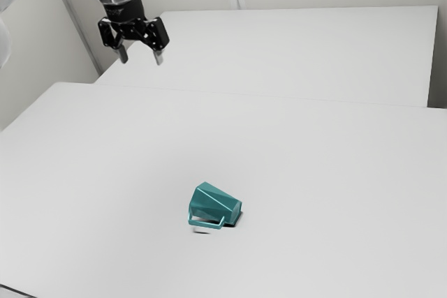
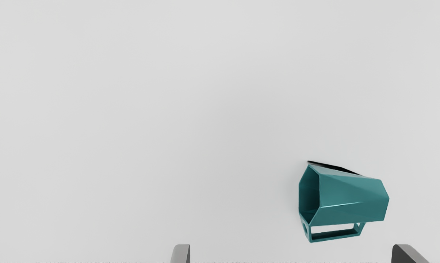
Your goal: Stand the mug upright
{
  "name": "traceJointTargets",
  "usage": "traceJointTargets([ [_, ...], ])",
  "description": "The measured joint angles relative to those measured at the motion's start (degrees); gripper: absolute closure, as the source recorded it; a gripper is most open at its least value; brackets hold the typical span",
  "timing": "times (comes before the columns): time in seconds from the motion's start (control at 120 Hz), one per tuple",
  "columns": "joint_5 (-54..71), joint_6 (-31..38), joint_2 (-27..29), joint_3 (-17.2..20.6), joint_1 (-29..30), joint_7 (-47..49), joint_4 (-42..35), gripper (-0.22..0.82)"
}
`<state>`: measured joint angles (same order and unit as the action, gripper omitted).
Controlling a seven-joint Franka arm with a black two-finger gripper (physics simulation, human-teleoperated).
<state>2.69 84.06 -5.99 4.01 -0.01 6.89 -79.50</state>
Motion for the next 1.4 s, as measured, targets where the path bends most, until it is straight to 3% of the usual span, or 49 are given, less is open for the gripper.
traceJointTargets([
  [0.125,-2.2,1.6,0.2,-3.4,-2.6,0.3,-3.7,0.0],
  [0.192,-5.7,4.0,0.2,-8.2,-4.7,0.2,-8.7,0.0],
  [0.325,-19.1,11.3,0.1,-16.7,-3.1,-3.7,-20.3,0.0],
  [0.442,-33.9,17.1,-0.3,-20.1,-1.5,-10.5,-29.9,0.0],
  [0.633,-50.2,24.2,-0.7,-20.5,-2.8,-22.4,-42.0,0.0],
  [0.783,-54.1,27.0,-0.3,-20.0,-4.6,-30.1,-47.9,0.0],
  [0.942,-55.2,29.2,3.9,-18.8,-5.7,-36.8,-54.7,0.0],
  [1.4,-67.6,35.1,3.6,-13.8,-7.0,-48.8,-59.8,0.0],
])
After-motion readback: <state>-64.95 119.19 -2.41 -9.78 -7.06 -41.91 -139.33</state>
